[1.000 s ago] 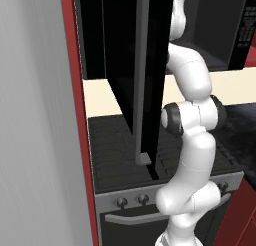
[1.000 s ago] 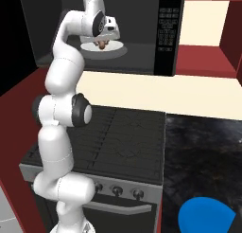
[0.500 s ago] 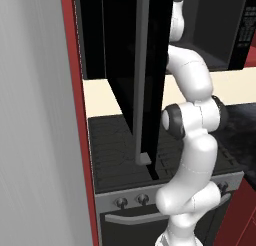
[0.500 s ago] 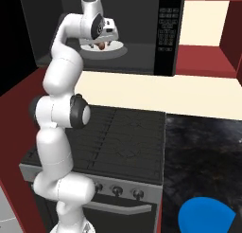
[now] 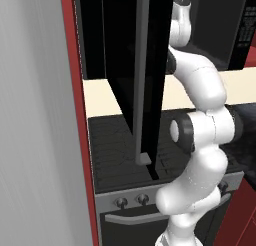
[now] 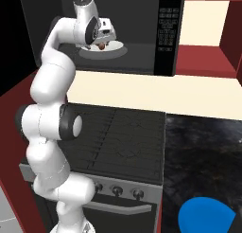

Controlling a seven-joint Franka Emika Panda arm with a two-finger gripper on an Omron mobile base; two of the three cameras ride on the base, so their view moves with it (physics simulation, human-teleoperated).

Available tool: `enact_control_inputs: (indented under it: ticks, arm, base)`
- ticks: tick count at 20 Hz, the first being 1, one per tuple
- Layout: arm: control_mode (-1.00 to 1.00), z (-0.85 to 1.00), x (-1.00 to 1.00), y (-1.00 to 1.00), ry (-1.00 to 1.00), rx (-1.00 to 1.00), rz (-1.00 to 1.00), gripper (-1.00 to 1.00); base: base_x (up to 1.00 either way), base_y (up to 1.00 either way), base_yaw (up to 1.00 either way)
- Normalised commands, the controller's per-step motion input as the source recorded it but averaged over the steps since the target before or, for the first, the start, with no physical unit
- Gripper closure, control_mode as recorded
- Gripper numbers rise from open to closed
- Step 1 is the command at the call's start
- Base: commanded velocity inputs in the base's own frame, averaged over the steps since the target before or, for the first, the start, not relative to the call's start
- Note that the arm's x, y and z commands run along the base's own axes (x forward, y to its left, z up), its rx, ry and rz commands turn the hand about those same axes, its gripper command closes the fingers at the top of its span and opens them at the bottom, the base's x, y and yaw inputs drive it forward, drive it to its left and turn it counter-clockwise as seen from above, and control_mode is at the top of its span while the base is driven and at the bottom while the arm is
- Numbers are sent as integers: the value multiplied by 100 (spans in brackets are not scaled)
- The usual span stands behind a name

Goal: Pick the potato from the counter and place it in the microwave.

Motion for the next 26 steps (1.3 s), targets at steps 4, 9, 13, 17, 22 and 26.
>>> enact_control_inputs:
  ticks: [4, 9, 13, 17, 22, 26]
  arm:
    - [-100, -27, -75, 0, -43, -1, 0, -100]
    - [-100, 22, -98, -9, -24, 0, -6, -100]
    - [-100, 12, -100, -19, 0, 4, -14, -100]
    - [-100, -3, -100, -3, 1, 8, -19, -100]
    - [-100, -27, -100, 0, 3, 12, -19, -100]
    - [-100, -34, -100, 0, 1, 18, -18, -100]
  base:
    - [0, 0, 0]
    - [0, 0, 0]
    - [0, 0, 0]
    - [0, 0, 0]
    - [0, 0, 0]
    - [0, 0, 0]
